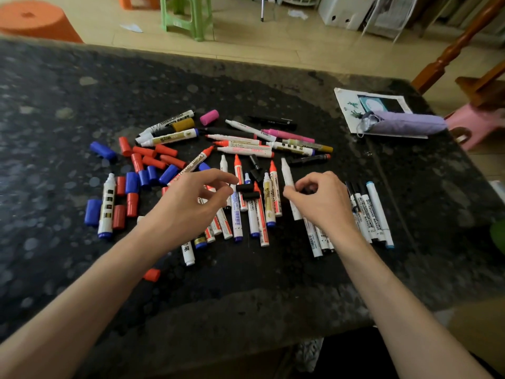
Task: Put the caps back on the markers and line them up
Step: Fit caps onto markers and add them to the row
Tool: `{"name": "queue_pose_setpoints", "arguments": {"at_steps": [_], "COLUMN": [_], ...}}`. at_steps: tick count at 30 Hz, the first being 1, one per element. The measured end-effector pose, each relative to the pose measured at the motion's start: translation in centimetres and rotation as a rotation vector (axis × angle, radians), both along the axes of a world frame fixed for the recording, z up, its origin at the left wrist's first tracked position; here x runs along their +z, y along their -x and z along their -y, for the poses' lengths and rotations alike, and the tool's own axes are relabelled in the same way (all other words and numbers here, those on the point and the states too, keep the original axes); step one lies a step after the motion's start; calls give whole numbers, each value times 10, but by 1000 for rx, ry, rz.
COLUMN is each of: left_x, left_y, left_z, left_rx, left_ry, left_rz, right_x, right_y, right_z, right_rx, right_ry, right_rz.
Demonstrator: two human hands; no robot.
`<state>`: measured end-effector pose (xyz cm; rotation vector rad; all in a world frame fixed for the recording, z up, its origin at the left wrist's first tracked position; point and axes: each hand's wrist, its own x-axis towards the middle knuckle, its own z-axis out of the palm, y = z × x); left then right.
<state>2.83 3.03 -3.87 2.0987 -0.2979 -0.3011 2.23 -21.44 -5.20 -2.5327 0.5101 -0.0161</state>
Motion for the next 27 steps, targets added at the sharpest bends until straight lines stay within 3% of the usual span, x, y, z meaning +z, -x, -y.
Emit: {"name": "queue_pose_setpoints", "arguments": {"at_steps": [4,10,12,15,17,23,27], "left_x": [-4,-5,-5,-6,-7,-10,-7], "left_y": [2,1,-2,-4,-6,-9,-9], "left_z": [6,4,-3,-11,-12,-19,-20], "left_rx": [-53,-36,25,70,82,74,50], "left_ry": [-51,-108,-144,-206,-263,-321,-319], "left_rz": [-16,-54,-38,-33,-21,1,17], "right_x": [18,21,16,3,-4,-12,-1], "right_y": [4,8,6,0,1,5,14], "right_z": [-22,-48,-47,-38,-36,-33,-17], "right_rx": [21,206,218,318,395,402,297], "right_ry": [-645,-841,-750,-107,120,167,-88], "right_rz": [-116,-199,-119,65,39,110,205]}}
